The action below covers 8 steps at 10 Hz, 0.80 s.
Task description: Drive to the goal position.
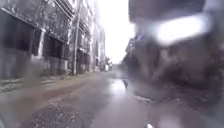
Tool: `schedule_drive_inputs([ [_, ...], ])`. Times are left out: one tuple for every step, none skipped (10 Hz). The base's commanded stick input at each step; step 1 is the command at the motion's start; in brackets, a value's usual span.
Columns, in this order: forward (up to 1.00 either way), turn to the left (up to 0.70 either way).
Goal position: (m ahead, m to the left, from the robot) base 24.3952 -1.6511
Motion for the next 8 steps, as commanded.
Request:
schedule_drive_inputs([
  [0.50, -0.08],
  [0.50, -0.33],
  [0.50, -0.48],
  [0.50, -0.48],
  [0.50, -0.41],
  [0.50, -0.25],
  [0.50, 0.02],
  [0.50, 0.02],
])
